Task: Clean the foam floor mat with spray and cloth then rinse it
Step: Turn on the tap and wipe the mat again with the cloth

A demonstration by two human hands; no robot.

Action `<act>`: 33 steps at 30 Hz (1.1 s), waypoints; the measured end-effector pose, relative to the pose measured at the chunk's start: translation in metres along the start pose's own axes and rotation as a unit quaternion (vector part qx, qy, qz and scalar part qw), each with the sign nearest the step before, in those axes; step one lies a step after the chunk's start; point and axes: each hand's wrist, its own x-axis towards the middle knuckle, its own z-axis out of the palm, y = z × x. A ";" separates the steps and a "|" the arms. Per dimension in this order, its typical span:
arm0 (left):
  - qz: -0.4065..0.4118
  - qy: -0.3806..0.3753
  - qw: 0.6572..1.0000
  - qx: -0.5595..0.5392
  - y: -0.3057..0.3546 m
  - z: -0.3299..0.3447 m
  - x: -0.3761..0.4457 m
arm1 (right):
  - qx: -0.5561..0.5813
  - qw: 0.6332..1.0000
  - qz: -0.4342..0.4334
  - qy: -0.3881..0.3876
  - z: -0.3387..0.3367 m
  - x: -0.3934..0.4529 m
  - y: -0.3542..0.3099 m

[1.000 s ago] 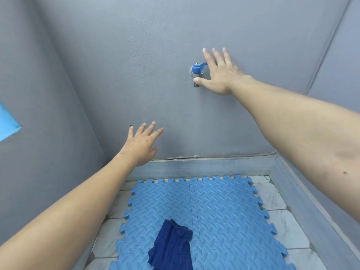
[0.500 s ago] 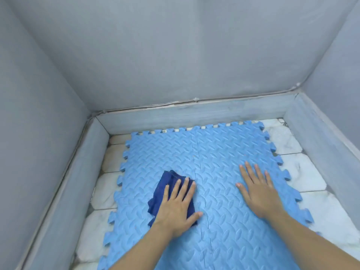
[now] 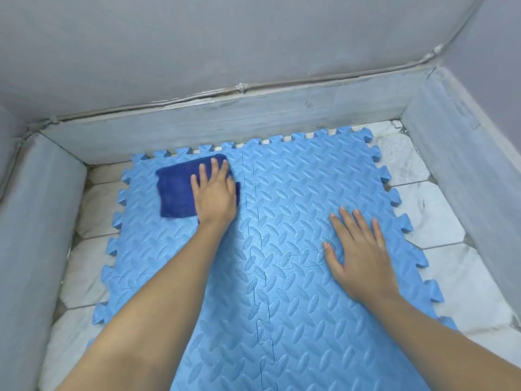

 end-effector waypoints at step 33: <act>0.162 -0.050 0.985 0.044 0.007 0.002 0.028 | 0.045 0.999 0.009 -0.013 -0.004 0.001 0.002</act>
